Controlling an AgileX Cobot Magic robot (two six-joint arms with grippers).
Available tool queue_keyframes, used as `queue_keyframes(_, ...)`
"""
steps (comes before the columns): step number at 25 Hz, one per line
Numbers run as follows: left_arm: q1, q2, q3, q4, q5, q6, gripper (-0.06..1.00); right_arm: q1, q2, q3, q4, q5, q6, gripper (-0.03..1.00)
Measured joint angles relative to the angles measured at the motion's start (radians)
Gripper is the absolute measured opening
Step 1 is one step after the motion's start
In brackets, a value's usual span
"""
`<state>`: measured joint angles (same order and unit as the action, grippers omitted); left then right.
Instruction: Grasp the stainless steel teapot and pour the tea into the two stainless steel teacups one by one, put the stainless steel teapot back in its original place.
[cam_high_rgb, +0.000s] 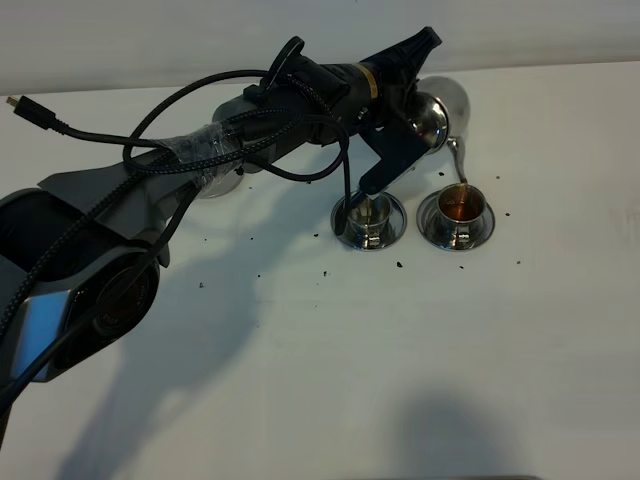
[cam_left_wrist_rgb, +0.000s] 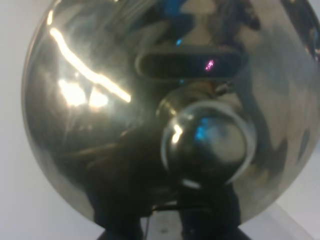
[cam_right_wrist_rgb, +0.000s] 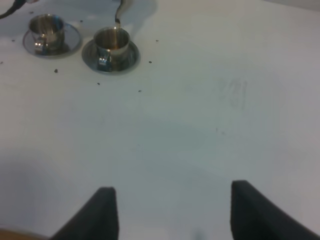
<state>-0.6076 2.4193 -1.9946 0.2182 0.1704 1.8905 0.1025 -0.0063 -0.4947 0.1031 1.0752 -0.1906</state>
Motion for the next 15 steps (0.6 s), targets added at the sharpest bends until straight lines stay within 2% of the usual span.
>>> queue_keyframes(15,0.000,0.000,0.000,0.001,0.006,0.083,0.22,0.000,0.000,0.000,0.000,0.000,0.001,0.48)
